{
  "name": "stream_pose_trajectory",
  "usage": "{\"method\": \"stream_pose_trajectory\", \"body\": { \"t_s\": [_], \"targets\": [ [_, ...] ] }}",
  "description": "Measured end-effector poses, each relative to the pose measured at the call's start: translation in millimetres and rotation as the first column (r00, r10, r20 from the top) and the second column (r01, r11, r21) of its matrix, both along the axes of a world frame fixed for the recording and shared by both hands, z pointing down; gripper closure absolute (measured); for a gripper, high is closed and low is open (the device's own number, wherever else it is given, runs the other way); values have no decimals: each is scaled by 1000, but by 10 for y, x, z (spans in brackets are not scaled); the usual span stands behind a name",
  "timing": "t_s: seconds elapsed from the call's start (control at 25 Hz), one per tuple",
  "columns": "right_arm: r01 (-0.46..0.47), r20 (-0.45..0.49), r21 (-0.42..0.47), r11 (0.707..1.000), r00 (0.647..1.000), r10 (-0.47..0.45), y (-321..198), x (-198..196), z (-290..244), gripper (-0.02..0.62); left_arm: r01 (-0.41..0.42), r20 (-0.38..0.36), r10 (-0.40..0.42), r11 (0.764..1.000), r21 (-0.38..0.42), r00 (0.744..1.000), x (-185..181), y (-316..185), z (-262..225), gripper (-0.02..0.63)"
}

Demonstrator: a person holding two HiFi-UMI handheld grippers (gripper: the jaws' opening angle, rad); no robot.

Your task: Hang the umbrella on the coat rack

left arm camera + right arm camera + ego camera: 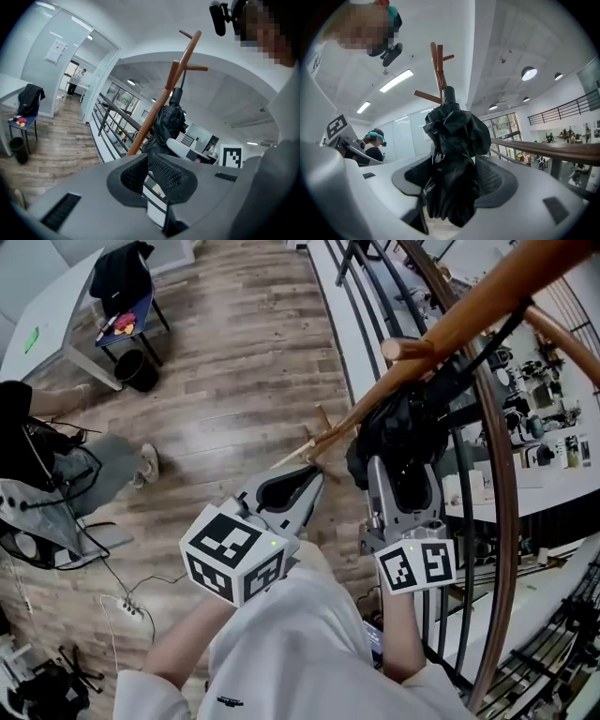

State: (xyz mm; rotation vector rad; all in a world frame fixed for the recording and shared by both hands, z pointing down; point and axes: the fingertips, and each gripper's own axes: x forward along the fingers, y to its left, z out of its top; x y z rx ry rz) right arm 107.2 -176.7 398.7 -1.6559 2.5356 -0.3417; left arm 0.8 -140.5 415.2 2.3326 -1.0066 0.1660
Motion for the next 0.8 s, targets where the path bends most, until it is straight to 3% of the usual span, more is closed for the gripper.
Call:
{"method": "stream_pose_trajectory", "body": {
  "t_s": [0.28, 0.52, 0.68, 0.8],
  "targets": [
    [-7, 2, -39, 999, 1000, 7, 33, -43, 136, 316, 3, 58, -9, 994, 105, 998, -119, -75, 94, 563],
    [25, -37, -55, 998, 999, -28, 272, -96, 346, 319, -11, 53, 3, 988, 155, 999, -80, 98, 212, 563],
    [85, -28, -65, 994, 996, -87, 335, -248, 426, 450, -11, 57, 1, 987, 162, 998, -109, 93, 336, 563],
    [132, -19, -59, 990, 991, -133, 306, -332, 526, 490, -10, 50, 2, 987, 160, 999, -86, 38, 458, 563]
  ]
}}
